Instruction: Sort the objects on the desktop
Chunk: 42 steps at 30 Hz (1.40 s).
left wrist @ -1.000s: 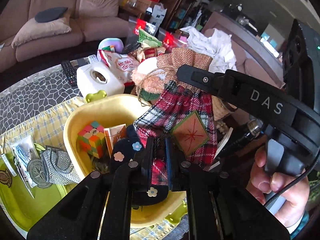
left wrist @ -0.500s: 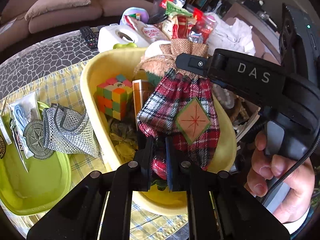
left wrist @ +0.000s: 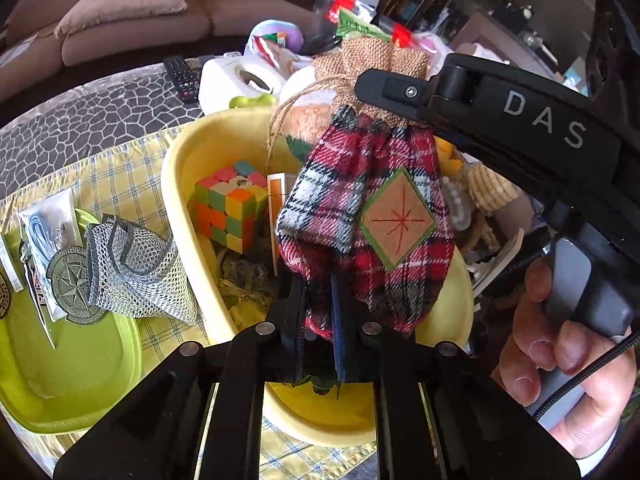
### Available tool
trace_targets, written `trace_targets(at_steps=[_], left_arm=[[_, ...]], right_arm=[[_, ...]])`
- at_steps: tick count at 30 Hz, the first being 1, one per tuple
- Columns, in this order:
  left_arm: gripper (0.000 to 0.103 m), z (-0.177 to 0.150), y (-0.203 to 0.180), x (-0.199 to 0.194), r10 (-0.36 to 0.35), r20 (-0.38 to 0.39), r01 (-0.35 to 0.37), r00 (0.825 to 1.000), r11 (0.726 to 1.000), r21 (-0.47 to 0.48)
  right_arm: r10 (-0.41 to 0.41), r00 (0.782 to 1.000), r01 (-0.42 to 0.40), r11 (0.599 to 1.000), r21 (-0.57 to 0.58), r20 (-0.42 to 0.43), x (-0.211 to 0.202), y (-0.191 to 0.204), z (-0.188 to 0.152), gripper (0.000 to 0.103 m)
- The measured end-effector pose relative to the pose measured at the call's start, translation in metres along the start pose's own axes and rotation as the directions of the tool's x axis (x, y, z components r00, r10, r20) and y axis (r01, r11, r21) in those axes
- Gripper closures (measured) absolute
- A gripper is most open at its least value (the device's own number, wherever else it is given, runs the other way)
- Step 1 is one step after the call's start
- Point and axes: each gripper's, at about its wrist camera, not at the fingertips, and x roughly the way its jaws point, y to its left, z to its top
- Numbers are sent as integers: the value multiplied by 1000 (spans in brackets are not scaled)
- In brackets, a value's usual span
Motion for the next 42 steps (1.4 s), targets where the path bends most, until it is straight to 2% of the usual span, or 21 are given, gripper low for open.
trace_targets(at_steps=[3,5,8,13,16,18,20,22,27,29,32,34,37,39,42], left_arm=[[93,-1,0,3,-1,-6,1,1000,1000,2],[93,-3,2,9,5,-25,-5,1000,1000,-1],[93,-9,8,19,-10,-63,8,998,1000,-28],[93,-11,6,21,-33,-79,30,996,999,-35],[93,-14,1,21,-23,-88,21,996,1000,-23],[92,-16,-1,21,-21,-91,20,996,1000,-19],[92,-17,-4,22,-11,-99,10,995,1000,-8],[92,-17,-8,23,10,-101,-9,995,1000,9],[92,-16,-8,13,5,-82,-6,997,1000,-6],[91,-15,-6,7,5,-71,-6,997,1000,-14],[91,-16,-5,-2,9,-58,-10,998,1000,-16],[91,-18,-7,-5,29,-59,-29,998,1000,6],[91,-25,-14,-5,95,-72,-91,993,994,54],[91,-30,-19,-4,125,-82,-119,989,990,79],[91,-33,-21,-5,133,-93,-126,987,989,78]], right_arm=[[15,999,-14,1000,-11,44,-4,1,0,74],[3,999,-2,1000,-24,39,2,-1,-4,74],[-17,1000,17,1000,-5,-6,19,-12,-15,74],[-28,985,36,998,44,-170,53,-34,-29,73],[-17,982,29,998,62,-189,59,-39,-33,73],[2,976,14,997,72,-217,65,-41,-35,71],[-20,963,37,998,57,-267,73,-40,-38,60],[-21,950,38,998,49,-311,79,-39,-42,58],[-15,965,37,996,79,-262,57,-43,-37,55],[-5,966,31,995,95,-260,48,-47,-34,45],[-1,969,25,996,91,-249,32,-49,-29,42],[16,971,8,995,99,-239,20,-52,-26,37],[12,979,11,993,114,-203,1,-60,-22,37],[-13,983,34,993,111,-181,-9,-65,-17,37],[-60,986,75,993,93,-156,-22,-71,-12,37]])
